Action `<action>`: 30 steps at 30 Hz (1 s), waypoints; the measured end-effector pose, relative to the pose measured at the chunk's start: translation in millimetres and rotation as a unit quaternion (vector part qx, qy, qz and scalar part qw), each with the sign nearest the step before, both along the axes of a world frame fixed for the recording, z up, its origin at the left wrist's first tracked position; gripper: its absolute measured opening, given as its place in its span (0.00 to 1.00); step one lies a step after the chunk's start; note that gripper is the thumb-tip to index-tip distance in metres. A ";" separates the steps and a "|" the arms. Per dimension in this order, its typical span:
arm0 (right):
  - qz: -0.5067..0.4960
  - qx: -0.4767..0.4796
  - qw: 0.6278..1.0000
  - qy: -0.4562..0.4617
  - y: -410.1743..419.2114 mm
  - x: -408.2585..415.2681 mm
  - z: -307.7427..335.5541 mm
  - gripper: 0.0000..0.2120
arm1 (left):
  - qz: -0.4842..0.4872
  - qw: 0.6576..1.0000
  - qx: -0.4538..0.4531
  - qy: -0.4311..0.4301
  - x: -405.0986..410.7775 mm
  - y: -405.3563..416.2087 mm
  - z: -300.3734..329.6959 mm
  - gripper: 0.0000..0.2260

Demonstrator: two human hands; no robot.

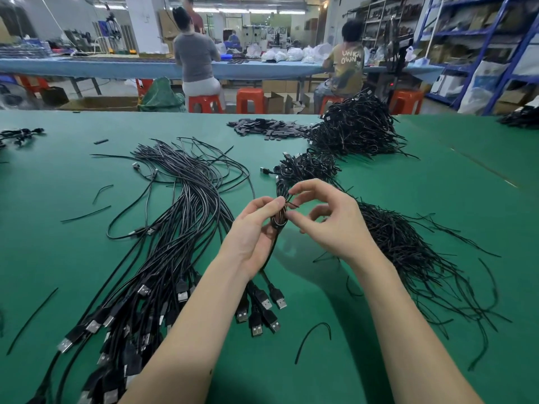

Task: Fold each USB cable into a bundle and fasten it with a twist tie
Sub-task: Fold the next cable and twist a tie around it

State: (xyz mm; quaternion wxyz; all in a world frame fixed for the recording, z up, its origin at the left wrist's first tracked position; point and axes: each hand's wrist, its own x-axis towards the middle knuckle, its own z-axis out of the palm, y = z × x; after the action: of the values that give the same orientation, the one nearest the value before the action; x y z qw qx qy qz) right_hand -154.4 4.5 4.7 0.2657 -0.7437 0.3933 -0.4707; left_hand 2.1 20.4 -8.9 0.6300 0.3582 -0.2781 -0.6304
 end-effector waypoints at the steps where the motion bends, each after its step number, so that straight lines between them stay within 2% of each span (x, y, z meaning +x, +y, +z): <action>1: 0.004 -0.024 0.999 0.027 -1.3 -2.2 -0.3 0.14 | -0.001 1.000 0.002 0.000 0.6 -0.2 0.3 0.07; 5: -0.019 -0.064 0.994 0.086 -5.5 -9.5 -0.4 0.10 | -0.016 1.000 0.010 -0.019 1.3 0.5 0.8 0.08; 8: -0.022 -0.063 0.996 0.060 -6.1 -11.6 -1.6 0.05 | -0.022 0.999 0.018 -0.024 -1.0 1.4 0.0 0.07; 12: -0.009 -0.058 0.995 0.076 -6.7 -15.2 -0.6 0.11 | -0.031 0.998 0.056 0.011 -0.7 2.1 1.1 0.03; 15: -0.018 -0.060 0.995 0.083 -7.6 -15.0 -0.9 0.13 | -0.057 0.995 0.079 0.012 1.8 3.2 3.2 0.06; 20: -0.019 -0.051 0.996 0.066 -8.0 -16.2 -2.7 0.05 | -0.089 0.990 0.105 0.026 6.1 6.0 3.7 0.08; 23: -0.029 -0.041 0.998 0.046 -6.2 -14.2 -2.3 0.04 | -0.080 0.993 0.089 -0.001 3.3 4.5 2.2 0.06; 25: -0.039 0.015 0.999 -0.015 -4.3 -10.1 -2.2 0.03 | -0.050 0.998 0.042 -0.023 -0.5 2.4 0.4 0.08; 27: -0.023 0.152 0.982 -0.107 -3.4 -6.0 -1.3 0.03 | -0.002 0.998 -0.010 -0.068 -4.6 1.2 -3.4 0.08; 28: -0.005 0.240 0.957 -0.163 -3.6 -4.4 -0.9 0.04 | 0.025 0.993 -0.031 -0.111 -7.2 1.3 -5.4 0.07; 30: 0.035 0.408 0.867 -0.284 -5.2 -0.2 -1.9 0.04 | 0.073 0.976 -0.076 -0.191 -12.0 2.7 -8.7 0.06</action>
State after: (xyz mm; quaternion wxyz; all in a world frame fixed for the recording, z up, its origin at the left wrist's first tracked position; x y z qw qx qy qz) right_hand -154.6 -0.7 2.7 0.6622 -0.4164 0.4310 -0.4497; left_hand -9.9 23.1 -17.7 0.6352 0.4426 -0.4130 -0.4797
